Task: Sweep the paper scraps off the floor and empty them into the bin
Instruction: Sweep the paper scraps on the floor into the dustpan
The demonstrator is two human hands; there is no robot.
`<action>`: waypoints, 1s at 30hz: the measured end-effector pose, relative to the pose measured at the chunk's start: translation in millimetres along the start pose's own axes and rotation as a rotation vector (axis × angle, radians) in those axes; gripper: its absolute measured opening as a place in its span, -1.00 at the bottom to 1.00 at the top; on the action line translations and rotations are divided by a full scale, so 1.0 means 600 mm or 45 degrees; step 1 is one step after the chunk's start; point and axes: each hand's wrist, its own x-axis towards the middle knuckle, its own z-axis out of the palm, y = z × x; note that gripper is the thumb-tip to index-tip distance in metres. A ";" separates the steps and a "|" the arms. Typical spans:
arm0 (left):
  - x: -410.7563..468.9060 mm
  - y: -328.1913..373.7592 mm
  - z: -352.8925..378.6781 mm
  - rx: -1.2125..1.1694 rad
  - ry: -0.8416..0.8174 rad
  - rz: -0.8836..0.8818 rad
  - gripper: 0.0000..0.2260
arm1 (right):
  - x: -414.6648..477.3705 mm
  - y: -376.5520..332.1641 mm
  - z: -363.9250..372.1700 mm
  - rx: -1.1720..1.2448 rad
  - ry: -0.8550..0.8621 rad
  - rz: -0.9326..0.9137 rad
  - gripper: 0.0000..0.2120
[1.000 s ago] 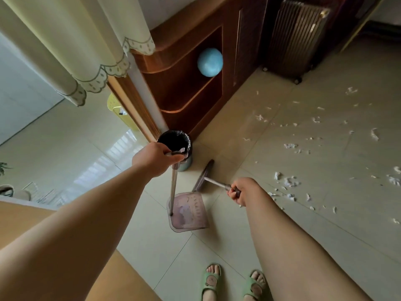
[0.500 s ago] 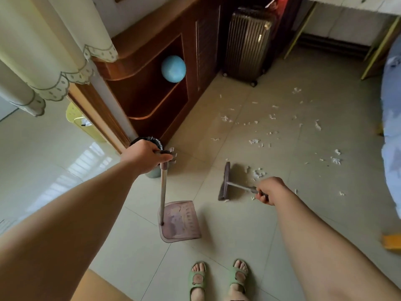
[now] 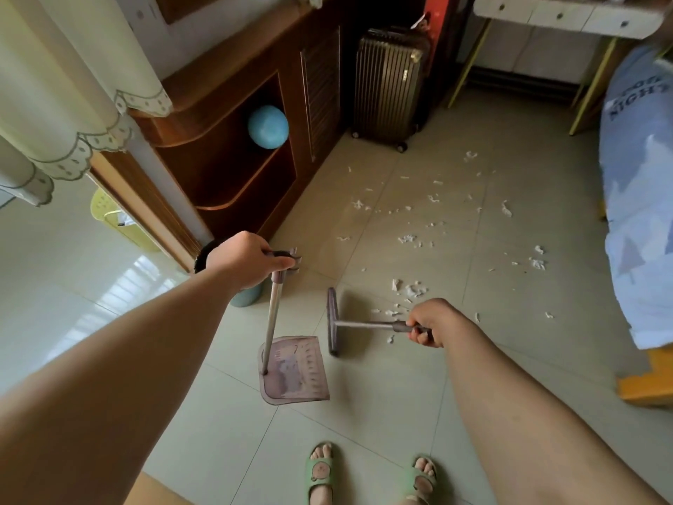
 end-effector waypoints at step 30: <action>-0.038 0.355 0.237 -0.155 0.096 -0.086 -0.67 | 0.043 0.093 -0.436 -0.132 0.604 -0.230 -0.87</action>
